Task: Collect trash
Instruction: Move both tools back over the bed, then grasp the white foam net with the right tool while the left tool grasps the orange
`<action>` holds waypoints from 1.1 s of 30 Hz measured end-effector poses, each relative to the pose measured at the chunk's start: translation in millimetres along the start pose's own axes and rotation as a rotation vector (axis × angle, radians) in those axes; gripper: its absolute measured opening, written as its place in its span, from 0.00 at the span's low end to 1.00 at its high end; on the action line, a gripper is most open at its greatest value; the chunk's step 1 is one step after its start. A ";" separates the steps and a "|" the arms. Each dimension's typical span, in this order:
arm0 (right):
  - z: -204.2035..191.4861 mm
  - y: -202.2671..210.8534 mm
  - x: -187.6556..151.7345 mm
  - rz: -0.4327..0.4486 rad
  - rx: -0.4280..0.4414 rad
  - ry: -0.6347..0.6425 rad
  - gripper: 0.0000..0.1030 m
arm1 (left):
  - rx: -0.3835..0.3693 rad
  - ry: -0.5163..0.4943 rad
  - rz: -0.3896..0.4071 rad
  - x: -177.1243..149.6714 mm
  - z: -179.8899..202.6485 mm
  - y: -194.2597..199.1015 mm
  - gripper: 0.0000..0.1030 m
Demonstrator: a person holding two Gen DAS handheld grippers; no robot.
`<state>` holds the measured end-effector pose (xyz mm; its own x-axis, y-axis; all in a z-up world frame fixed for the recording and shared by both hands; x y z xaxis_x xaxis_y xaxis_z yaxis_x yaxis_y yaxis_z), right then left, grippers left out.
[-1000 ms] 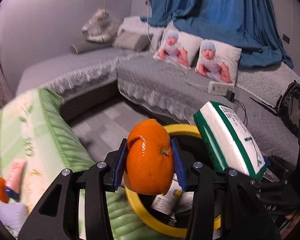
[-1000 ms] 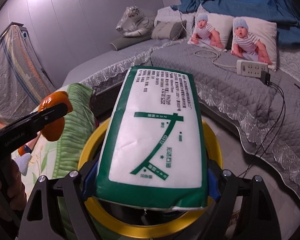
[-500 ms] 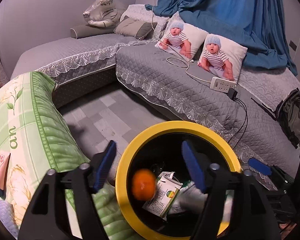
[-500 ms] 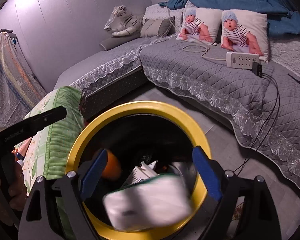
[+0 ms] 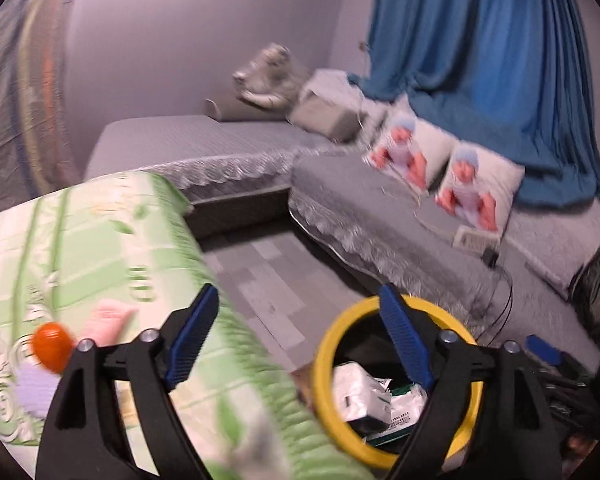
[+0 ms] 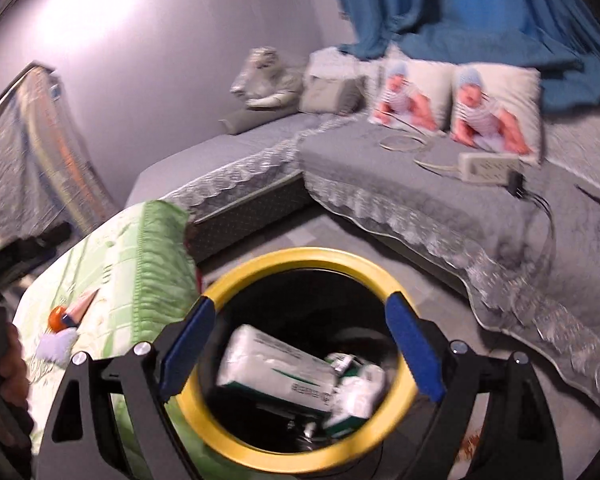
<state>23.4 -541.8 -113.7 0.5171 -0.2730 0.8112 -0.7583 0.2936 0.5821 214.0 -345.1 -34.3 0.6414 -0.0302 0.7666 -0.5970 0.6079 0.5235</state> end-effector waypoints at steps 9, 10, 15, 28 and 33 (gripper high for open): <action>-180.9 -26.0 11.0 0.014 0.413 0.394 0.81 | 0.234 0.007 0.188 11.3 -143.9 129.2 0.92; -209.9 -30.0 9.2 0.003 0.461 0.457 0.81 | 0.262 0.017 0.194 9.0 -158.8 138.3 0.92; -311.6 -40.9 4.2 -0.028 0.591 0.684 0.81 | 0.423 0.102 0.198 -16.0 -238.7 188.1 0.92; -412.4 -99.5 -27.9 -0.204 0.561 0.984 0.72 | 0.457 0.300 0.058 -96.6 -312.4 211.1 0.92; -413.9 -113.7 -30.9 -0.232 0.525 0.965 0.50 | 0.448 0.289 0.028 -106.0 -311.1 207.2 0.92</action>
Point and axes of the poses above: each gripper's, at about its wrist camera, not at the fingertips, and y roughly against the way its jaws point, z to its right, x to its top, the point moved 6 cm from there along -y, roughly the way its jaws point, and after that the axes turned 13 degrees about y, right-handed, at the moved point
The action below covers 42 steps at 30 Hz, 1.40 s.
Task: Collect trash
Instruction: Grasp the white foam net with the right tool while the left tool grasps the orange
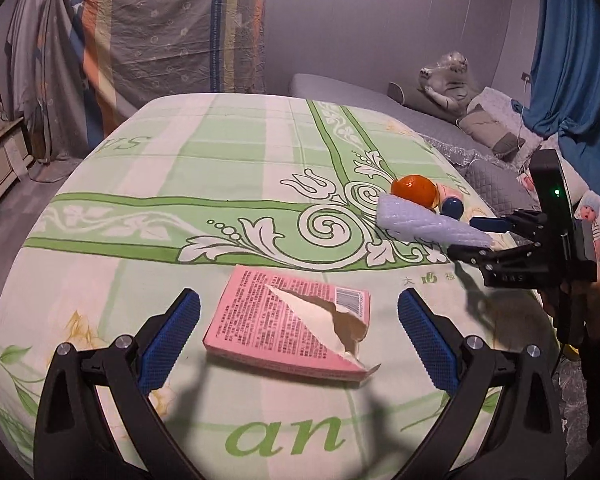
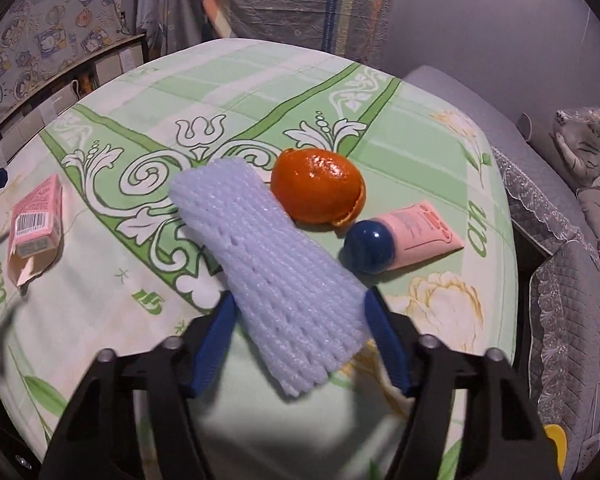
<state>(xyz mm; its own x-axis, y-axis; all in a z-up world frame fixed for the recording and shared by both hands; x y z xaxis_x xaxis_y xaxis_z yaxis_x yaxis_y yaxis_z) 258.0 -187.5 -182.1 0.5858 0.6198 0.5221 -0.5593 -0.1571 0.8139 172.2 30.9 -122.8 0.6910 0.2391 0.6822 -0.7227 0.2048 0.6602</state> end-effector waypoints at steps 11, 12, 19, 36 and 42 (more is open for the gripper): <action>41.3 77.7 -16.3 0.226 0.093 -0.268 0.11 | -0.031 -0.159 0.061 41.0 73.0 -28.1 0.92; 51.8 90.0 -22.2 0.257 0.081 -0.311 0.11 | -0.039 -0.174 0.062 46.2 83.4 -36.0 0.92; 95.0 153.7 -66.5 0.409 0.023 -0.483 0.11 | -0.044 -0.260 -0.018 66.2 135.7 -110.6 0.92; 100.1 173.2 -101.1 0.432 -0.001 -0.560 0.12 | -0.077 -0.233 -0.217 64.4 160.5 -199.0 0.73; 98.3 175.3 -100.4 0.430 -0.001 -0.567 0.12 | -0.113 -0.265 -0.232 55.4 168.6 -199.7 0.58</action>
Point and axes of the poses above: each gripper's, at about its wrist camera, not at the fingertips, and y roughly against the way its jaws point, z to its right, x to its top, the point moved 6 cm from there along -y, roughly the way its jaws point, and after that the axes turned 13 degrees about y, right-handed, at the moved point
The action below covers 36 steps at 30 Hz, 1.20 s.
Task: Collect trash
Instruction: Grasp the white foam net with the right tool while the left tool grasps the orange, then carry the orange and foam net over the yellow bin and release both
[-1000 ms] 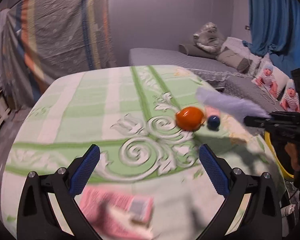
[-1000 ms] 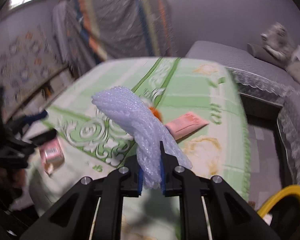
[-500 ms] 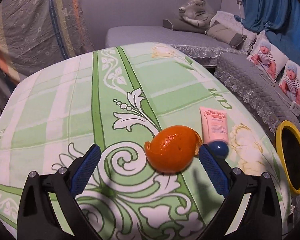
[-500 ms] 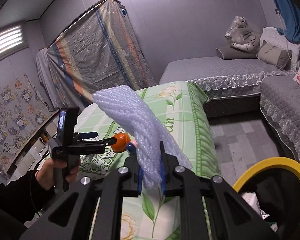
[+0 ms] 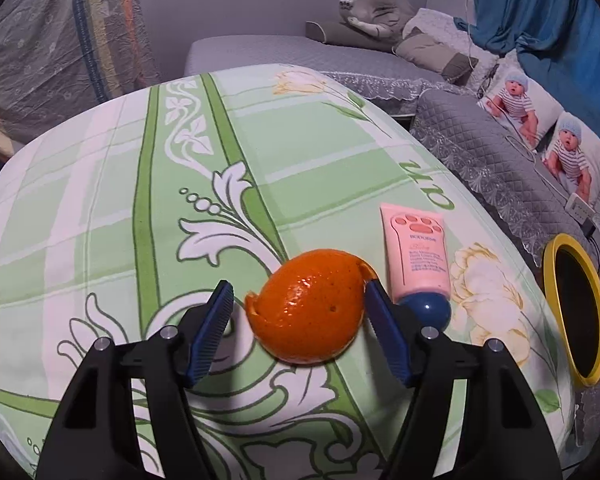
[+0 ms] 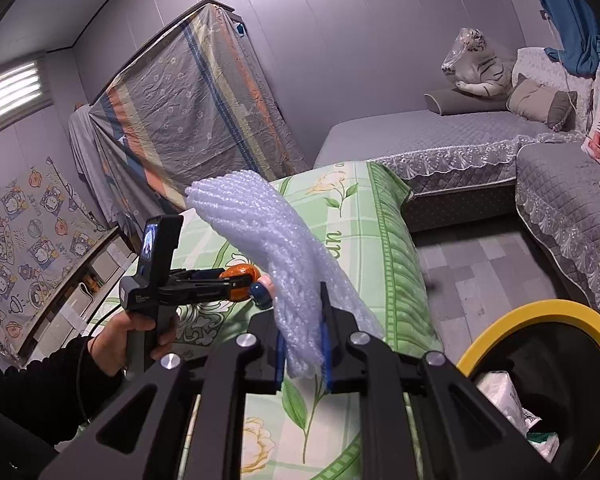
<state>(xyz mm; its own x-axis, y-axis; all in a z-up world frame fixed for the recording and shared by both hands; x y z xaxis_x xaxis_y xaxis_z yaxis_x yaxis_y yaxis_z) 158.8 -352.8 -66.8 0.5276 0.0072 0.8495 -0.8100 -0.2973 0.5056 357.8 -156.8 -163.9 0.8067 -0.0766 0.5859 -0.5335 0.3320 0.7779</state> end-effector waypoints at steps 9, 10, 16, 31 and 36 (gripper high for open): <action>-15.9 9.8 6.3 0.011 0.006 0.013 0.12 | -0.006 0.085 0.038 1.3 -9.1 29.8 0.45; -18.2 10.6 6.2 0.011 0.016 0.015 0.12 | -0.014 0.101 0.061 2.8 -10.6 43.0 0.45; -45.9 6.2 6.8 0.004 0.061 0.059 0.12 | -0.021 0.165 0.229 -0.6 -18.3 132.5 0.45; -102.0 6.0 19.1 0.045 0.145 0.107 0.12 | 0.050 0.137 0.444 -31.3 -18.2 253.2 0.46; -88.8 17.6 18.3 0.067 0.107 0.082 0.12 | -0.002 0.089 0.456 -27.2 11.5 255.6 0.46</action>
Point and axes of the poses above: each gripper's, at about its wrist camera, not at the fingertips, and y roughly against the way its jaws point, z to its right, x to its top, the point moved 6 cm from there along -y, roughly the way its jaws point, and after that the axes turned 13 degrees about y, right-handed, at the moved point
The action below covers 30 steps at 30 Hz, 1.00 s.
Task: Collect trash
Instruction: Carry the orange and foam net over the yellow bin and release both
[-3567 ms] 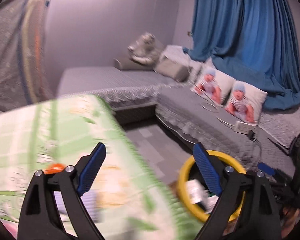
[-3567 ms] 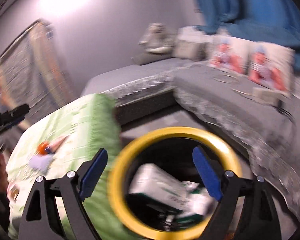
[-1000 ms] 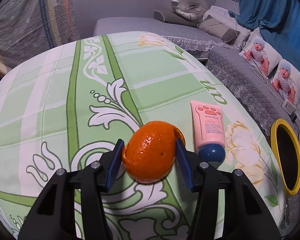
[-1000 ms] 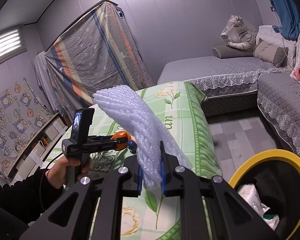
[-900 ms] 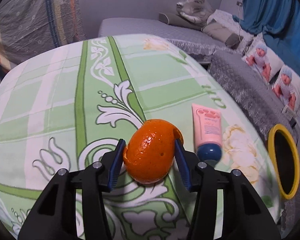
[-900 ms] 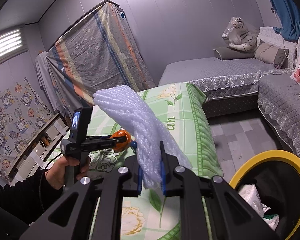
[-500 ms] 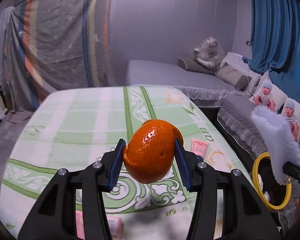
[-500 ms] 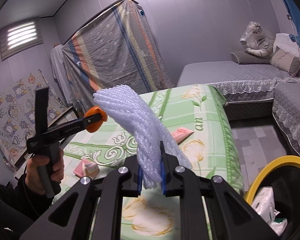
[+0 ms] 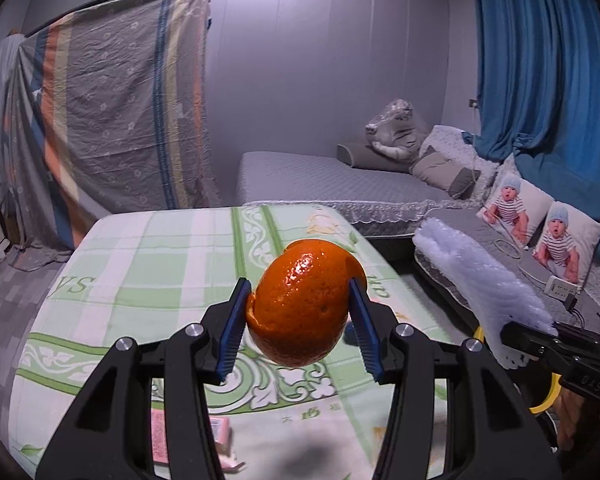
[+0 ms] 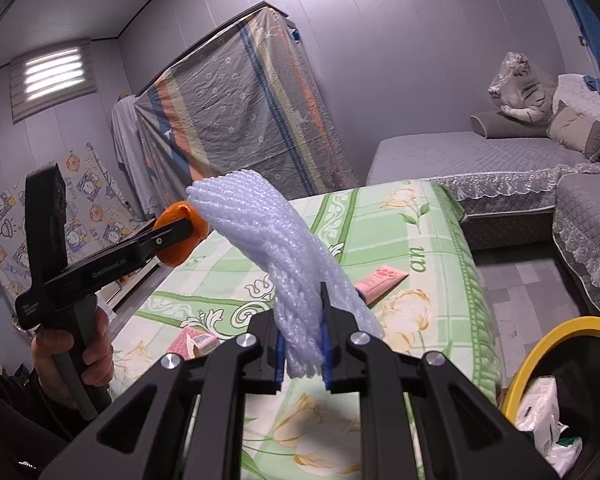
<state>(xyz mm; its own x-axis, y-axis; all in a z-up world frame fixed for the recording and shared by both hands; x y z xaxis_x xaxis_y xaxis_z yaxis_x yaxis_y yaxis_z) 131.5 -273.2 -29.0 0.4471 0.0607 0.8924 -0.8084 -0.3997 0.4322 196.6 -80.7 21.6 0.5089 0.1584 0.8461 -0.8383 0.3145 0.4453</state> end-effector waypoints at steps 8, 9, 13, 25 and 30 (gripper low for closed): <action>41.9 39.6 -7.9 0.050 -0.133 -0.048 0.12 | -0.087 -0.069 -0.007 -2.6 59.7 -10.7 0.46; 48.0 44.9 -9.5 0.056 -0.154 -0.056 0.12 | -0.099 -0.078 -0.008 -3.2 67.8 -12.7 0.46; 76.9 68.4 -18.7 0.073 -0.256 -0.095 0.12 | -0.146 -0.113 -0.020 -8.6 99.8 -21.3 0.46; 152.5 123.0 -72.3 0.051 -0.560 -0.221 0.12 | -0.283 -0.236 -0.095 -42.9 208.3 -55.7 0.46; 175.8 131.5 -95.7 0.025 -0.614 -0.270 0.12 | -0.330 -0.256 -0.143 -60.1 239.8 -71.8 0.46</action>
<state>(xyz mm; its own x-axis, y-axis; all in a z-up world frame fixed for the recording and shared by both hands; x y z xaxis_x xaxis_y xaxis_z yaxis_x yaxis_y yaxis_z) 49.8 -492.3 -80.3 0.4412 -0.2042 0.8739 -0.8551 0.1997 0.4784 179.3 -337.2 9.0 0.5155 -0.1320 0.8467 -0.6347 0.6050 0.4807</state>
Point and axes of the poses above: each gripper's, at about its wrist camera, not at the fingertips, and y roughly against the way its jaws point, z to its right, x to its top, the point moved 6 cm from there along -y, roughly the way its jaws point, and after that the axes turned 13 degrees about y, right-handed, at the moved point
